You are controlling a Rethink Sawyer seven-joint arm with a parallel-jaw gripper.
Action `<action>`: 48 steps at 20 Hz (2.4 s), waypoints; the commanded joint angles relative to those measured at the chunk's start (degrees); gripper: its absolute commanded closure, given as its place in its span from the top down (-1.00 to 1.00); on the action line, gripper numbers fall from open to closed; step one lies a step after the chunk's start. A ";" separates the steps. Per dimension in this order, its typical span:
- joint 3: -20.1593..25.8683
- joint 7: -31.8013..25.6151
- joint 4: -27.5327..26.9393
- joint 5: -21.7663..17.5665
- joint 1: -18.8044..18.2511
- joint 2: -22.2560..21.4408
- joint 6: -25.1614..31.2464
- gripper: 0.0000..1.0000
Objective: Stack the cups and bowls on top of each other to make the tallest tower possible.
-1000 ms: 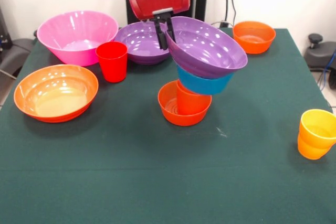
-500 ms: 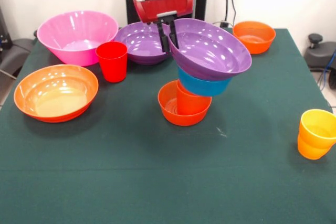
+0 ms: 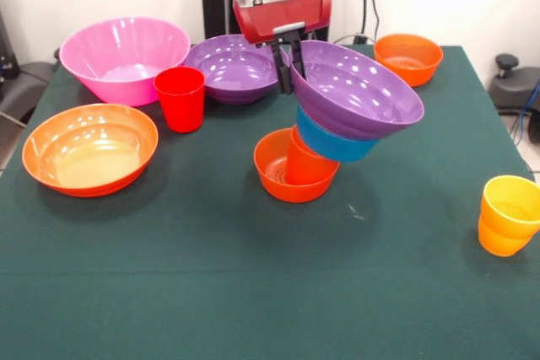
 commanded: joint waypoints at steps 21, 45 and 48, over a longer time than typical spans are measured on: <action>-7.64 -9.54 -2.33 -5.13 1.83 -1.15 4.89 -1.00; -5.19 -17.94 -0.80 -5.14 -2.98 -0.09 5.52 -1.00; -5.00 -18.21 -0.59 -5.21 -3.22 -0.09 5.65 -1.00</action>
